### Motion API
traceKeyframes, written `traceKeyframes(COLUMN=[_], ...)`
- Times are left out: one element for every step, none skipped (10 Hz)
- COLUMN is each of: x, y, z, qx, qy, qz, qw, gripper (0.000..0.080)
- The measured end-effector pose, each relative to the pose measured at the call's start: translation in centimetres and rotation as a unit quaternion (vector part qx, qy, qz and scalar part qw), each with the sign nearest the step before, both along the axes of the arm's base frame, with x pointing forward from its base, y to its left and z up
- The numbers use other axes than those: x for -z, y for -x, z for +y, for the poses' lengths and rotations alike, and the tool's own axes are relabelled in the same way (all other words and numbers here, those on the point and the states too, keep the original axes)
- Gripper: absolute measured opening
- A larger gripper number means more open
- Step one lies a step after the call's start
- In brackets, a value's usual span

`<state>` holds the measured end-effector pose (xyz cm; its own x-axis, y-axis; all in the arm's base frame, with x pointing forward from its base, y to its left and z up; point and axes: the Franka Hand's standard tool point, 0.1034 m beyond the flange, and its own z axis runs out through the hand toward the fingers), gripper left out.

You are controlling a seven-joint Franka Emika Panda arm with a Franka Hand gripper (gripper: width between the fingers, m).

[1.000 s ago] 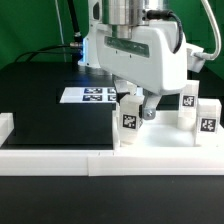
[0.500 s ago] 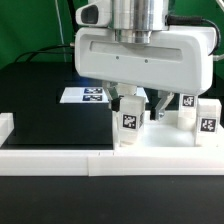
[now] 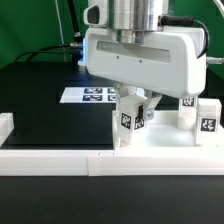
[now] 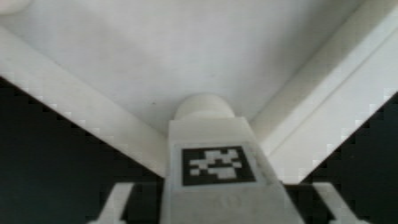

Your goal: Assemble square table

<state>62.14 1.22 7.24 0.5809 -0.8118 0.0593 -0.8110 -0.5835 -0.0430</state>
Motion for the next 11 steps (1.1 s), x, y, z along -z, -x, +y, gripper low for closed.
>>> traceKeyframes(x=[0.02, 0.13, 0.18, 0.17, 0.16, 0.18, 0.19, 0.22, 0.28, 0.28, 0.31], y=[-0.07, -0.08, 0.0, 0.08, 0.18, 0.26, 0.28, 0.28, 0.31, 0.31, 0.31], z=[-0.04, -0.12, -0.2, -0.21, -0.3, -0.42, -0.34, -0.29, -0.33, -0.33, -0.78], qx=[0.109, 0.189, 0.267, 0.336, 0.389, 0.429, 0.456, 0.454, 0.434, 0.433, 0.337], qy=[-0.014, -0.031, -0.05, -0.067, -0.085, -0.099, -0.102, -0.102, -0.099, -0.099, -0.085], qz=[-0.003, -0.01, -0.023, -0.034, -0.043, -0.048, -0.053, -0.053, -0.054, -0.054, -0.059], qw=[0.994, 0.981, 0.962, 0.939, 0.916, 0.897, 0.882, 0.884, 0.894, 0.894, 0.936], gripper=[0.0289, 0.0289, 0.0289, 0.0291, 0.0291, 0.0291, 0.0291, 0.0291, 0.0476, 0.0589, 0.0589])
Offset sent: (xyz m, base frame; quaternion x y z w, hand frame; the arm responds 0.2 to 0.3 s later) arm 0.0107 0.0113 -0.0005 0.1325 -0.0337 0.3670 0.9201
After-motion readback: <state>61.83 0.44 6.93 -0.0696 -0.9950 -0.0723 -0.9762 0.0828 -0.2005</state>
